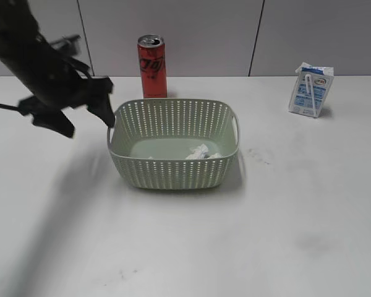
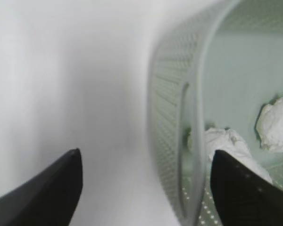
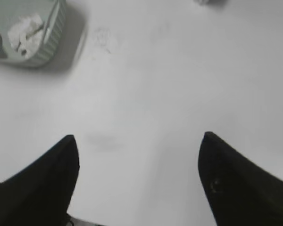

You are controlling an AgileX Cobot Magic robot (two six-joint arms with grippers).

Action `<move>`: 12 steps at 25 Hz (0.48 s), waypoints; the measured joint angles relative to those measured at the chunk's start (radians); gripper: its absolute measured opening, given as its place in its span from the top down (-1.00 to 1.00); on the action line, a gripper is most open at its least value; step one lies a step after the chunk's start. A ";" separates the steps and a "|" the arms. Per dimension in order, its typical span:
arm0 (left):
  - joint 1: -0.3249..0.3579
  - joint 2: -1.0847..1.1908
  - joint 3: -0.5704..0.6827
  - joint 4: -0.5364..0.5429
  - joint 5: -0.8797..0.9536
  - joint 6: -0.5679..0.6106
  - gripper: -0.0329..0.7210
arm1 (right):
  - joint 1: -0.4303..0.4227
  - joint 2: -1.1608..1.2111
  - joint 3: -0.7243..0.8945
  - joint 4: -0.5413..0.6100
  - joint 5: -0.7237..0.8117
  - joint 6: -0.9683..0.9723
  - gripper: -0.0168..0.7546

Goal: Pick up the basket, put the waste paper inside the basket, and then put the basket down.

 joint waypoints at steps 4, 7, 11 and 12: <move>0.181 -0.203 -0.006 0.123 0.080 0.052 -0.82 | 0.000 -0.230 0.291 -0.057 -0.069 0.076 -0.58; 0.313 -0.381 0.001 0.260 0.150 0.062 -0.74 | 0.000 -0.421 0.479 -0.077 -0.099 0.111 -0.58; 0.412 -0.670 0.126 0.303 0.068 0.076 -0.63 | 0.000 -0.698 0.639 -0.082 -0.111 0.149 -0.58; 0.414 -0.755 0.169 0.303 0.038 0.088 -0.62 | 0.000 -0.766 0.659 -0.082 -0.111 0.157 -0.58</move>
